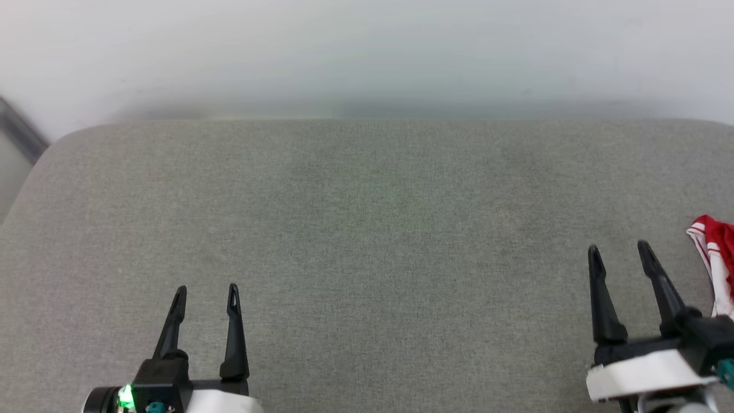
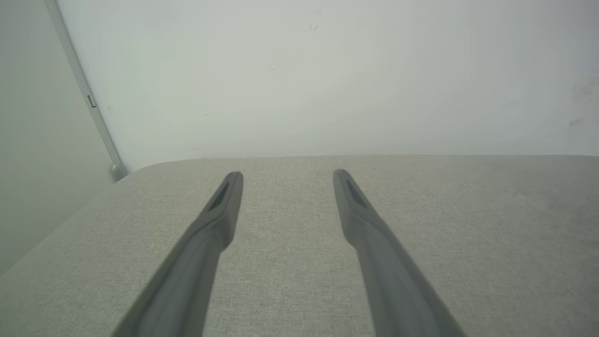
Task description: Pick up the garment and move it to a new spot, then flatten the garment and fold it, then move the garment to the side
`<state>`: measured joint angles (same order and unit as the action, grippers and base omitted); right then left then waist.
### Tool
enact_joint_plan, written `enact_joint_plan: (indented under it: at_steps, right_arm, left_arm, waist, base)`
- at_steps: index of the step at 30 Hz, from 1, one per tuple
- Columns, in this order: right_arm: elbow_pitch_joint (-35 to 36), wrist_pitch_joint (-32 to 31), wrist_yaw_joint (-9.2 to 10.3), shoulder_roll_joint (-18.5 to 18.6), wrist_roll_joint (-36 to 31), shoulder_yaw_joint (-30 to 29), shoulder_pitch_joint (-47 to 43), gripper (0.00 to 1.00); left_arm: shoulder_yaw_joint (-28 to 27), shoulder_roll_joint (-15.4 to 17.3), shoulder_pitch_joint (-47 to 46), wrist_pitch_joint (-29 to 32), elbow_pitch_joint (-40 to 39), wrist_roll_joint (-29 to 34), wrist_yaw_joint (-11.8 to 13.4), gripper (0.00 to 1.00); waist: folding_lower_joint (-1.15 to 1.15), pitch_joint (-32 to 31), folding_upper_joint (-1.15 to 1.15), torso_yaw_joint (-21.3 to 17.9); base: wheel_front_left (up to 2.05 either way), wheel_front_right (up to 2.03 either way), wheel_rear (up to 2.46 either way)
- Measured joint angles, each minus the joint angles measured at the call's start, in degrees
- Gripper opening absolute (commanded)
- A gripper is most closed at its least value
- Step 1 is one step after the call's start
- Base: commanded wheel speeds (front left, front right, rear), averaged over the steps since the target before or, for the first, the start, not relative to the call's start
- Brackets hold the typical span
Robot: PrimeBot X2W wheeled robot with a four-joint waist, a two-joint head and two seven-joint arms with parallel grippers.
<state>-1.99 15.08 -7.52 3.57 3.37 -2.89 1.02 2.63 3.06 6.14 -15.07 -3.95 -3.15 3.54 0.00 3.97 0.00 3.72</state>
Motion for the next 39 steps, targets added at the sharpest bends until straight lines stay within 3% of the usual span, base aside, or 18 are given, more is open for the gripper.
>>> enact_joint_plan:
  at_steps: [10,30,31,36,39]
  right_arm:
    - [3.74,0.00,0.01,-0.56,2.57,-1.21,-8.85,1.00]
    - [6.19,0.00,0.01,-0.58,6.83,-1.67,-13.66,1.00]
    - [5.93,0.00,0.01,-0.58,6.83,-1.69,-13.66,0.00]
    - [3.35,-0.19,0.01,-0.59,6.92,-1.59,-14.04,0.00]
    - [2.78,-0.69,0.01,-0.58,9.81,-1.42,-14.00,0.00]
  left_arm:
    - [0.07,-0.07,3.56,0.00,1.78,0.05,-0.37,1.00]
    - [0.42,-0.11,4.87,0.00,2.38,-0.09,-0.27,1.00]
    - [0.45,-0.10,4.88,0.01,2.59,-0.12,-0.29,0.00]
    - [0.68,-0.10,5.43,0.11,5.10,-0.25,-0.29,0.00]
    - [0.68,-0.05,5.43,0.57,5.41,-3.56,-0.42,0.00]
  waist:
    - [-0.01,-3.64,0.00,-0.55]
    - [0.00,-4.95,0.00,-1.68]
    - [0.00,-4.95,0.00,-1.70]
    - [0.00,-4.95,0.00,-1.73]
    - [0.00,-4.92,0.00,-1.77]
  base:
    - [0.00,0.00,0.00]
    - [0.00,0.00,0.00]
    - [0.00,0.00,0.00]
    - [0.00,0.00,0.00]
    - [0.00,0.00,0.00]
